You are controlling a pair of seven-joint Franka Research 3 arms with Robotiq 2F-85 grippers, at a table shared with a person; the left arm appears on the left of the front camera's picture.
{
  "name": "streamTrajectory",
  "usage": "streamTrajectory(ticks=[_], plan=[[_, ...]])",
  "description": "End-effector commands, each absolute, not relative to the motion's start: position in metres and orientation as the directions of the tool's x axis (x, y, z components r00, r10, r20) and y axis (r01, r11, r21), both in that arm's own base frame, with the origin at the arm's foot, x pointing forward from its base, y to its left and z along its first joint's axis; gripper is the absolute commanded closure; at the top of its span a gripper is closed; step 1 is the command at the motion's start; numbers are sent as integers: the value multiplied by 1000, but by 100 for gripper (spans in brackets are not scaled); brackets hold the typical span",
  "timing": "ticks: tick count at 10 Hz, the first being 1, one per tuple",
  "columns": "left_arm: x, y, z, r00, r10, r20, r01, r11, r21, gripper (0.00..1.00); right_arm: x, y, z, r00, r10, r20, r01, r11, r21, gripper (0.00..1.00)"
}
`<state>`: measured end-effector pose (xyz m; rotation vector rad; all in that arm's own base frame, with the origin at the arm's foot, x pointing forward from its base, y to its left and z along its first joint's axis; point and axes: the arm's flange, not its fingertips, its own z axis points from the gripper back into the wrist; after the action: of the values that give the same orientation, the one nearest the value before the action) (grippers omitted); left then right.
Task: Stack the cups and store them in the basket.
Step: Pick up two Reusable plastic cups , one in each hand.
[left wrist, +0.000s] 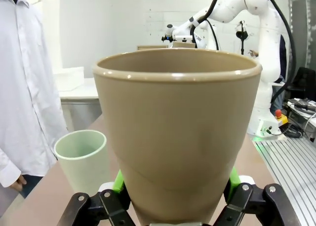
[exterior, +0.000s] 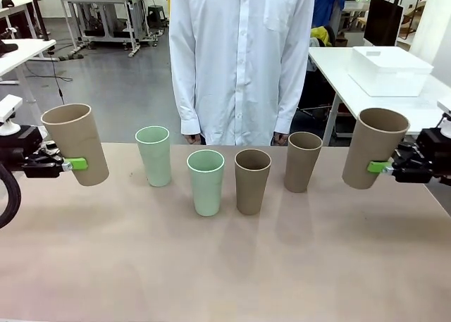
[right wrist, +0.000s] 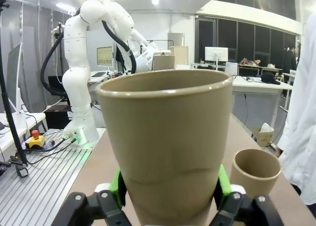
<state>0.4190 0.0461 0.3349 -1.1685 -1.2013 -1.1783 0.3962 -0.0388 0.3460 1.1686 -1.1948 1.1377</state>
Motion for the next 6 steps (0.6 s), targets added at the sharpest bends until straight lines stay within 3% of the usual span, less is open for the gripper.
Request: streamTrajectory(ticks=[1, 4, 6], plan=[[402, 46, 336, -15, -62, 998, 999, 27, 17, 16, 381, -38, 340, 23, 7, 1000, -998, 51, 23, 15], [392, 48, 336, -23, -61, 998, 999, 32, 25, 16, 373, -39, 339, 23, -41, 999, -1000, -13, 22, 15], [406, 47, 332, 7, -58, 998, 1000, 30, -5, 16, 383, -37, 335, 62, 5, 998, -997, 55, 62, 15]])
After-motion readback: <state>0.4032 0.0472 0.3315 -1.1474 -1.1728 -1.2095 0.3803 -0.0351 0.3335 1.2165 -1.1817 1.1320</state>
